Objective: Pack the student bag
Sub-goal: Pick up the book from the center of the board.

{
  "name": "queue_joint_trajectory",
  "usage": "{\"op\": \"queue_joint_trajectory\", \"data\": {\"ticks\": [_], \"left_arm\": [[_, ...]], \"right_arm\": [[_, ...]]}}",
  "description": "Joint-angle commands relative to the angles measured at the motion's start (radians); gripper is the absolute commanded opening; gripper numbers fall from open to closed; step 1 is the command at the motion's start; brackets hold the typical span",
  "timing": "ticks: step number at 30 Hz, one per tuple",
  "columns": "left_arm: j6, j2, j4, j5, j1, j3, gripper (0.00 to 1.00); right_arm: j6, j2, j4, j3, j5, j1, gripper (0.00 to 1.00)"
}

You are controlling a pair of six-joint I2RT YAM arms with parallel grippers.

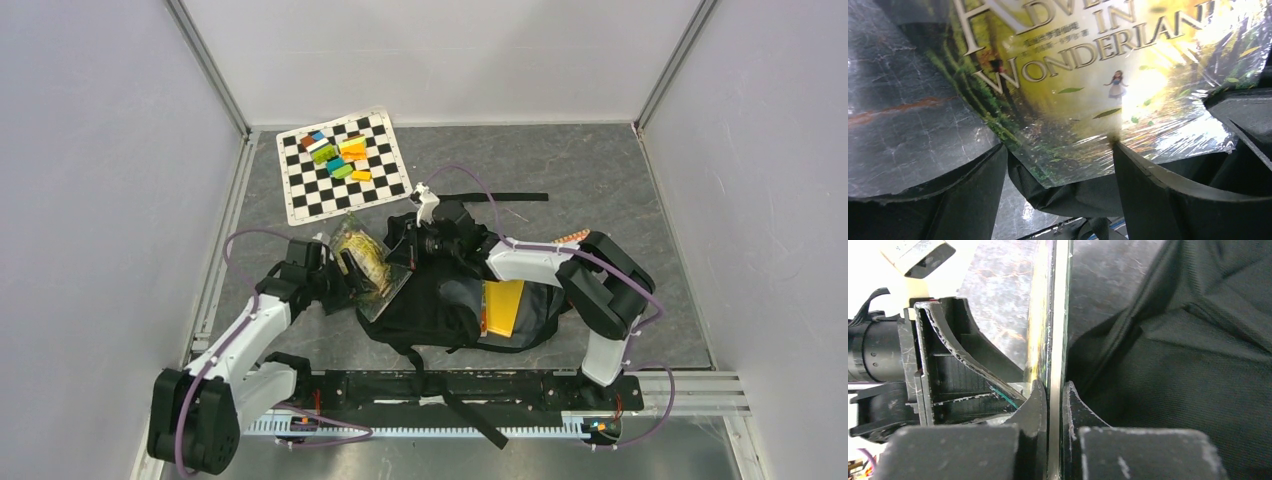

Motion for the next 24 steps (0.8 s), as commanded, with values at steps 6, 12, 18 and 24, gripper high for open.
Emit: {"op": "queue_joint_trajectory", "data": {"ticks": [6, 12, 18, 24], "left_arm": [[0.241, -0.233, -0.186, -0.101, -0.012, 0.288, 1.0], [0.437, -0.212, -0.331, -0.036, -0.015, 0.459, 0.99], [0.383, -0.186, -0.304, -0.054, -0.146, 0.509, 0.98], [0.241, -0.049, -0.289, -0.328, -0.335, 0.47, 1.0]], "right_arm": [[-0.008, -0.185, 0.055, 0.073, -0.053, 0.01, 0.0], [-0.15, -0.372, -0.122, 0.161, 0.147, -0.005, 0.0], [-0.373, -0.49, -0.446, 0.343, 0.43, -0.067, 0.0], [-0.518, -0.58, -0.67, 0.375, 0.576, -0.23, 0.0]]}}
